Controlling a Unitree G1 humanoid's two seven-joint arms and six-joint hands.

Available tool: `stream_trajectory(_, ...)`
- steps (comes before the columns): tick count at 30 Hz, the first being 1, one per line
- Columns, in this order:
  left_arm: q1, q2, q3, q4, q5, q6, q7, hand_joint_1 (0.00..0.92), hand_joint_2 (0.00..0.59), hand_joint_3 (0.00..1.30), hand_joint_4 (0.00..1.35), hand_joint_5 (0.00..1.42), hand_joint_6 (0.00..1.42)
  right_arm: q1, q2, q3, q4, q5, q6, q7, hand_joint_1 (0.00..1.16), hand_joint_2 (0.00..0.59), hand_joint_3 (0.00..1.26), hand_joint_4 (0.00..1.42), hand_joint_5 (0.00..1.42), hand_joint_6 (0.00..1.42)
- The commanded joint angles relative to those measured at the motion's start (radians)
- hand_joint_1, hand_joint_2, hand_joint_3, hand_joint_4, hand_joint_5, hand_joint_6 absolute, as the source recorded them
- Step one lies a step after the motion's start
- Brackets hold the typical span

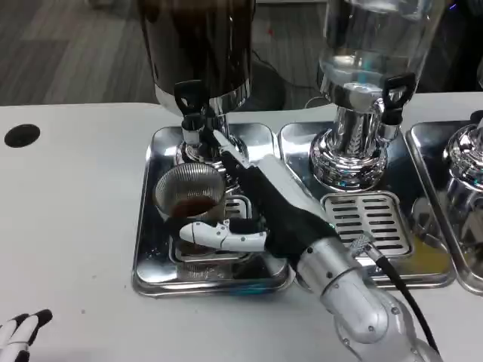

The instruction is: Grasp the cup under the faucet to collect the drink, then remove the cup.

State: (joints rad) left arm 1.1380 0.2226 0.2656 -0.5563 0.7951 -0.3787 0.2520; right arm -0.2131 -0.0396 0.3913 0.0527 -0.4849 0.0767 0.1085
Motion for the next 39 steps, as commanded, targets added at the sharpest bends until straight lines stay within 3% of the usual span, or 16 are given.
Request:
stream_trajectory(1,0.018,0.005,0.02,0.014,-0.01,-0.015,-0.009,0.0,0.065,0.15,0.0,0.09,0.35,-0.03,0.017,0.007,0.035,-0.006,0.018,-0.021,0.55,0.122,0.01,0.03,0.04,0.0)
stream_trajectory(24,0.045,-0.003,0.046,0.026,-0.031,-0.055,-0.024,0.0,0.076,0.19,0.03,0.1,0.37,-0.068,0.041,0.03,0.14,-0.018,0.019,-0.076,0.56,0.125,0.04,0.04,0.05,0.0)
stream_trajectory(39,0.071,-0.003,0.064,0.027,-0.048,-0.08,-0.039,0.0,0.079,0.23,0.05,0.11,0.37,-0.07,0.054,0.044,0.174,-0.033,0.028,-0.096,0.5,0.132,0.04,0.04,0.06,0.0)
